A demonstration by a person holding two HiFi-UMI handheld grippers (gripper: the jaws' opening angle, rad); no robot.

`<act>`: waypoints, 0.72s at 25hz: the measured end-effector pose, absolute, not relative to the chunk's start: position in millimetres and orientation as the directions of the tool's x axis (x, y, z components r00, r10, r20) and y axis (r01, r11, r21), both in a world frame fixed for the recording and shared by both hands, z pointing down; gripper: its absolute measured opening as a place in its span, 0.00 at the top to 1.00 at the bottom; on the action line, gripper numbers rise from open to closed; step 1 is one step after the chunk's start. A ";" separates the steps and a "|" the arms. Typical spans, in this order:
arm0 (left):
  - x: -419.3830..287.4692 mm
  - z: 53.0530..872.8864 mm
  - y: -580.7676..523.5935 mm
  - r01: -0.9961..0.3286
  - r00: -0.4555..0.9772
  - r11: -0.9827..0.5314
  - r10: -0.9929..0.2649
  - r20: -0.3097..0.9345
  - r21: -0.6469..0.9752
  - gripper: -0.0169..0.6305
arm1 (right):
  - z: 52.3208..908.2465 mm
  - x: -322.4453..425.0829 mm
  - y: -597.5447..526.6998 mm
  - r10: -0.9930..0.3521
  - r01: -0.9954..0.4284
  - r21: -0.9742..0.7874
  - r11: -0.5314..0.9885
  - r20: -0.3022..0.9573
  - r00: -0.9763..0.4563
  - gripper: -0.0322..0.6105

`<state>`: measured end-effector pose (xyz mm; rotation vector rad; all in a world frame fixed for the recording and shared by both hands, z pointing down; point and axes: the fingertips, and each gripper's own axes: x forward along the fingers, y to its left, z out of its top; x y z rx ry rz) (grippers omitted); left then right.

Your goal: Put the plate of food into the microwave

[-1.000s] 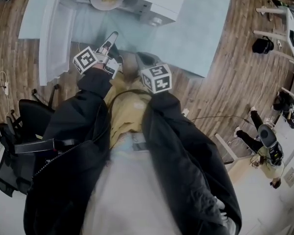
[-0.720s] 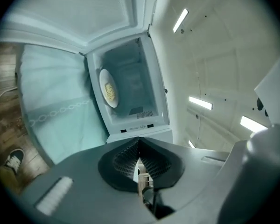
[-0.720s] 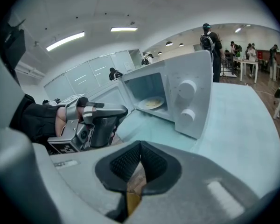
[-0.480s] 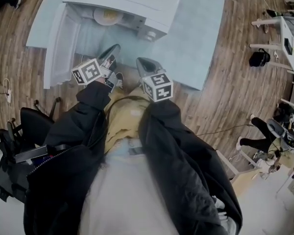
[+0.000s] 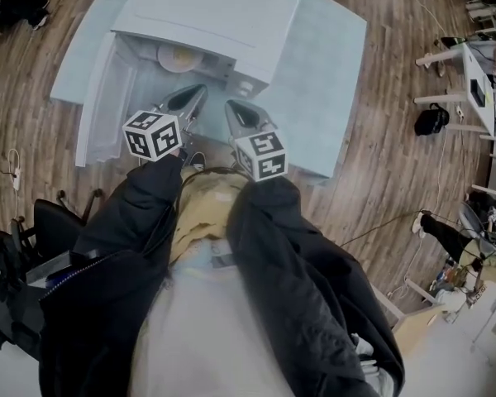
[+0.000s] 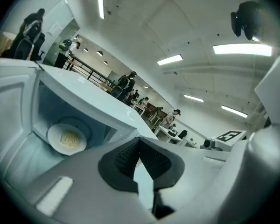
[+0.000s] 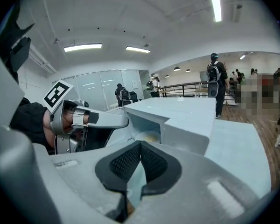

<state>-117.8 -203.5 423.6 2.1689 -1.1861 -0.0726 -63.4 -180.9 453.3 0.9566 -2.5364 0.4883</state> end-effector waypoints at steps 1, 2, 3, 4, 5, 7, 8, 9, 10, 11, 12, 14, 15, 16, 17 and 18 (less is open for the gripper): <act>-117.6 418.7 -205.2 -0.748 0.583 -0.387 -0.771 0.255 0.539 0.98 | 447.8 -63.3 -185.2 -0.558 -0.683 -0.174 0.709 0.453 -0.695 0.95; -117.2 413.9 -206.5 -0.763 0.577 -0.399 -0.775 0.258 0.509 0.98 | 442.4 -62.6 -188.8 -0.567 -0.684 -0.163 0.711 0.442 -0.695 0.95; -116.5 409.1 -207.6 -0.777 0.571 -0.410 -0.779 0.261 0.477 0.98 | 437.3 -61.6 -191.8 -0.576 -0.684 -0.150 0.713 0.431 -0.695 0.95; -115.9 404.1 -208.9 -0.791 0.563 -0.419 -0.784 0.262 0.445 0.98 | 432.3 -60.6 -194.6 -0.584 -0.684 -0.134 0.717 0.419 -0.695 0.95; -115.6 398.8 -210.5 -0.804 0.554 -0.427 -0.790 0.262 0.413 0.98 | 427.4 -59.7 -197.4 -0.592 -0.682 -0.116 0.722 0.407 -0.696 0.95; -116.1 387.4 -214.9 -0.829 0.531 -0.435 -0.808 0.255 0.351 0.98 | 416.1 -59.4 -202.2 -0.604 -0.673 -0.071 0.736 0.381 -0.700 0.95; -116.2 381.6 -217.3 -0.840 0.521 -0.438 -0.817 0.248 0.321 0.98 | 408.6 -60.1 -203.8 -0.608 -0.668 -0.049 0.743 0.369 -0.703 0.95; -115.9 375.9 -219.4 -0.849 0.511 -0.440 -0.825 0.241 0.293 0.98 | 400.4 -61.0 -204.9 -0.612 -0.663 -0.027 0.748 0.356 -0.706 0.95; -115.3 370.6 -221.1 -0.856 0.503 -0.442 -0.832 0.235 0.267 0.98 | 392.7 -61.4 -206.0 -0.618 -0.659 -0.006 0.752 0.343 -0.708 0.95; -114.4 365.8 -222.4 -0.863 0.495 -0.443 -0.838 0.231 0.243 0.98 | 385.7 -61.3 -207.2 -0.624 -0.657 0.012 0.754 0.329 -0.709 0.95; -113.5 361.9 -223.4 -0.869 0.488 -0.444 -0.842 0.229 0.220 0.98 | 379.5 -60.8 -208.5 -0.629 -0.657 0.025 0.754 0.315 -0.710 0.95; -111.7 355.9 -224.8 -0.877 0.477 -0.445 -0.849 0.228 0.181 0.98 | 368.9 -59.5 -211.2 -0.640 -0.658 0.043 0.752 0.289 -0.712 0.95; -111.0 353.7 -225.4 -0.880 0.473 -0.445 -0.852 0.227 0.164 0.98 | 364.8 -58.8 -212.5 -0.643 -0.658 0.048 0.751 0.278 -0.714 0.95; -110.6 352.0 -226.0 -0.883 0.468 -0.444 -0.854 0.226 0.151 0.98 | 361.9 -58.1 -213.6 -0.646 -0.659 0.052 0.751 0.269 -0.715 0.95; -110.5 350.7 -226.4 -0.886 0.464 -0.442 -0.857 0.224 0.142 0.98 | 359.8 -57.5 -214.5 -0.648 -0.659 0.055 0.750 0.261 -0.715 0.95; -110.7 349.8 -226.7 -0.888 0.459 -0.440 -0.860 0.224 0.133 0.98 | 358.4 -57.0 -215.1 -0.650 -0.659 0.058 0.750 0.255 -0.716 0.95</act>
